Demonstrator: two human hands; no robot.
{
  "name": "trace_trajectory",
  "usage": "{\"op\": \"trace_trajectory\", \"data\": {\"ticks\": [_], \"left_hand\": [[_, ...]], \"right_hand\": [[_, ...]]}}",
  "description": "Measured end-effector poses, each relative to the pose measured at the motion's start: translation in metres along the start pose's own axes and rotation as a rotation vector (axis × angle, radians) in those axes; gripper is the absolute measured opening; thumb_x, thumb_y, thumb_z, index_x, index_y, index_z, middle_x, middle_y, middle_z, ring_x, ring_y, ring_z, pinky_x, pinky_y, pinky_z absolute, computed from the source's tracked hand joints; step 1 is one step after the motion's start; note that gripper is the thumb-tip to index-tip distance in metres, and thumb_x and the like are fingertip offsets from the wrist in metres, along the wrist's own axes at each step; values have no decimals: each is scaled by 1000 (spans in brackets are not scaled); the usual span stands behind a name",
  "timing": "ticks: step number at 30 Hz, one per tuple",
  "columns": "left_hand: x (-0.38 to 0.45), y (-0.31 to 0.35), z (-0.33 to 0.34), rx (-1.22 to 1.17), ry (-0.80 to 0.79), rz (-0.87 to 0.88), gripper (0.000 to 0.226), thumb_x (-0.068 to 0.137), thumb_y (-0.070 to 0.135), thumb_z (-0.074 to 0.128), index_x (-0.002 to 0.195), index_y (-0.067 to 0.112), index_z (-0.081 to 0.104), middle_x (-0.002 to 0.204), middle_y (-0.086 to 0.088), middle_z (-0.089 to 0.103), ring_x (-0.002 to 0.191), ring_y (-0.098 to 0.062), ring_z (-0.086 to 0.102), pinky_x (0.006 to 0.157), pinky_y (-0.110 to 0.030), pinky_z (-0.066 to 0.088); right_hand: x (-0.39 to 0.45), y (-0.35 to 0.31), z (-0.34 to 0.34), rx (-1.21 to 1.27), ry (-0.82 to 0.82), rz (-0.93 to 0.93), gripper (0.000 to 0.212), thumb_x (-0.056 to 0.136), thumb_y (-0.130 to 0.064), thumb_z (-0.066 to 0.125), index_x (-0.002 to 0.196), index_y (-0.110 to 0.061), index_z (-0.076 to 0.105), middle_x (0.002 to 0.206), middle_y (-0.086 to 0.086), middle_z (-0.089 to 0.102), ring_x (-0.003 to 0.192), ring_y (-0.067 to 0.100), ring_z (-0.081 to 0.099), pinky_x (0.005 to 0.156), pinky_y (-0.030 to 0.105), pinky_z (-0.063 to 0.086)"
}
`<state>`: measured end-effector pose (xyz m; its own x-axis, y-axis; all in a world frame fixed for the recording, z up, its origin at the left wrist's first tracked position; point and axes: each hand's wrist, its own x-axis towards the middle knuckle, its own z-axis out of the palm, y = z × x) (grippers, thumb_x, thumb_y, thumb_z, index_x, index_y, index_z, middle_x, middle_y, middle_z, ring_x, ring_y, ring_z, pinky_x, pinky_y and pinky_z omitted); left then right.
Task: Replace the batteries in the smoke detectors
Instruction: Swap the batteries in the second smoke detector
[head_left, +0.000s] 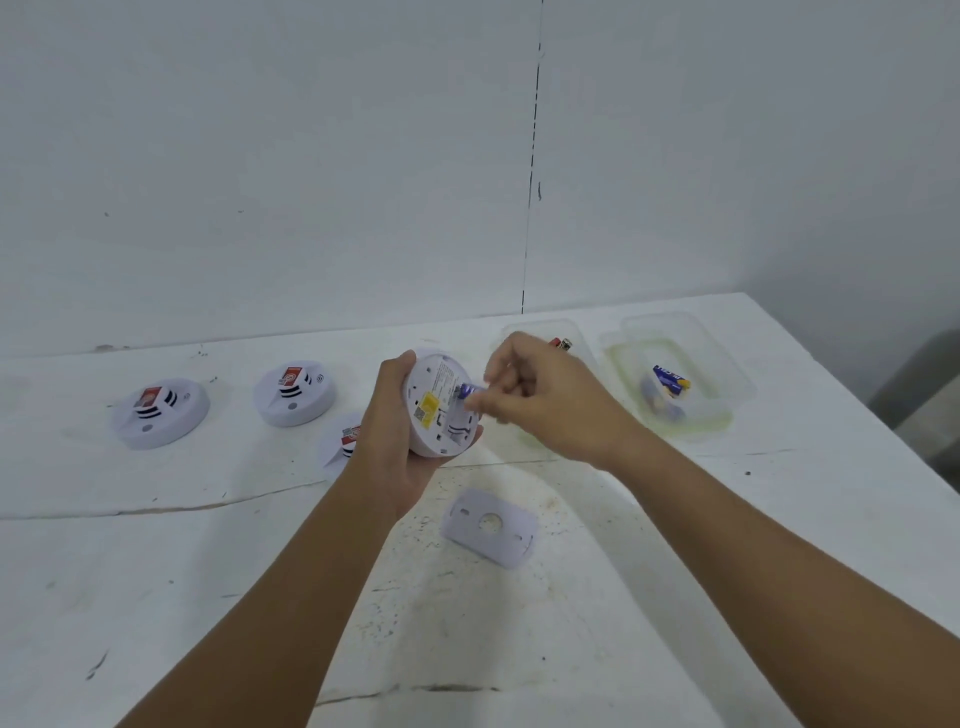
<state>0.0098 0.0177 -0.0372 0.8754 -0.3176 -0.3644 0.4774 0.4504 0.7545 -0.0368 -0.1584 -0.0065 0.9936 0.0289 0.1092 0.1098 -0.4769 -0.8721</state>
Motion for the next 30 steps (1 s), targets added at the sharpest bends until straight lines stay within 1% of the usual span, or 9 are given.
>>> {"op": "trace_trajectory", "data": {"ticks": [3, 8, 11, 14, 17, 19, 22, 25, 30], "left_hand": [[-6, -4, -13, -17, -22, 6, 54, 99, 49, 51, 135, 12, 65, 122, -19, 68, 108, -32, 64, 98, -51, 53], [-16, -10, -30, -56, 10, -11, 50, 100, 49, 52, 132, 14, 68, 120, -19, 70, 107, -33, 64, 95, -51, 55], [-23, -11, -34, -69, 13, -29, 53, 99, 50, 53, 133, 12, 67, 122, -21, 70, 110, -34, 64, 95, -51, 55], [-27, -8, -38, -76, 19, -25, 53, 99, 51, 54, 134, 13, 66, 129, -20, 69, 112, -34, 66, 99, -52, 55], [-29, -5, -42, -89, 27, -20, 53, 98, 51, 54, 136, 15, 66, 131, -20, 69, 111, -34, 67, 98, -52, 55], [-31, -2, -43, -97, 26, -11, 52, 100, 50, 52, 135, 14, 66, 121, -18, 73, 105, -32, 68, 96, -50, 55], [-35, 0, -43, -126, 8, 1, 48, 101, 49, 52, 129, 14, 68, 113, -16, 76, 97, -30, 70, 97, -50, 54], [-39, 2, -42, -137, -18, 9, 44, 102, 48, 50, 120, 13, 70, 108, -15, 78, 90, -28, 72, 94, -48, 55], [-42, 3, -39, -146, -17, -3, 50, 100, 50, 52, 131, 14, 67, 117, -17, 76, 105, -32, 67, 94, -50, 55]], "right_hand": [[-10, 6, 20, -19, -1, -16, 23, 81, -33, 90, 81, -20, 70, 72, 9, 65, 59, 9, 51, 57, 26, 42], [-18, 11, 39, 49, 10, -8, 9, 84, -25, 87, 83, -19, 81, 54, -4, 53, 52, 8, 38, 50, 16, 31], [-20, 9, 47, 50, -33, -5, 4, 88, -27, 84, 90, -24, 83, 61, 15, 61, 53, 10, 40, 52, 17, 34], [-18, 11, 53, 34, -61, -2, 10, 92, -29, 79, 102, -30, 82, 75, 21, 69, 60, 14, 49, 63, 25, 43], [-16, 12, 57, 31, -83, 2, 19, 96, -24, 74, 113, -34, 78, 83, 16, 75, 73, 23, 67, 82, 40, 59], [-18, 10, 61, 103, -44, 8, 27, 94, -17, 76, 118, -30, 73, 90, 5, 79, 87, 18, 75, 94, 49, 59], [-21, 7, 63, 250, 50, 43, 31, 86, -15, 84, 109, -22, 65, 95, 3, 78, 89, 23, 76, 92, 47, 60], [-24, 7, 63, 274, 100, 20, 23, 82, -17, 89, 95, -18, 69, 90, 6, 78, 86, 28, 76, 88, 46, 62], [-22, 4, 58, 324, 140, -17, 16, 84, -11, 86, 95, -11, 74, 88, 6, 79, 85, 24, 76, 82, 34, 62]]}}
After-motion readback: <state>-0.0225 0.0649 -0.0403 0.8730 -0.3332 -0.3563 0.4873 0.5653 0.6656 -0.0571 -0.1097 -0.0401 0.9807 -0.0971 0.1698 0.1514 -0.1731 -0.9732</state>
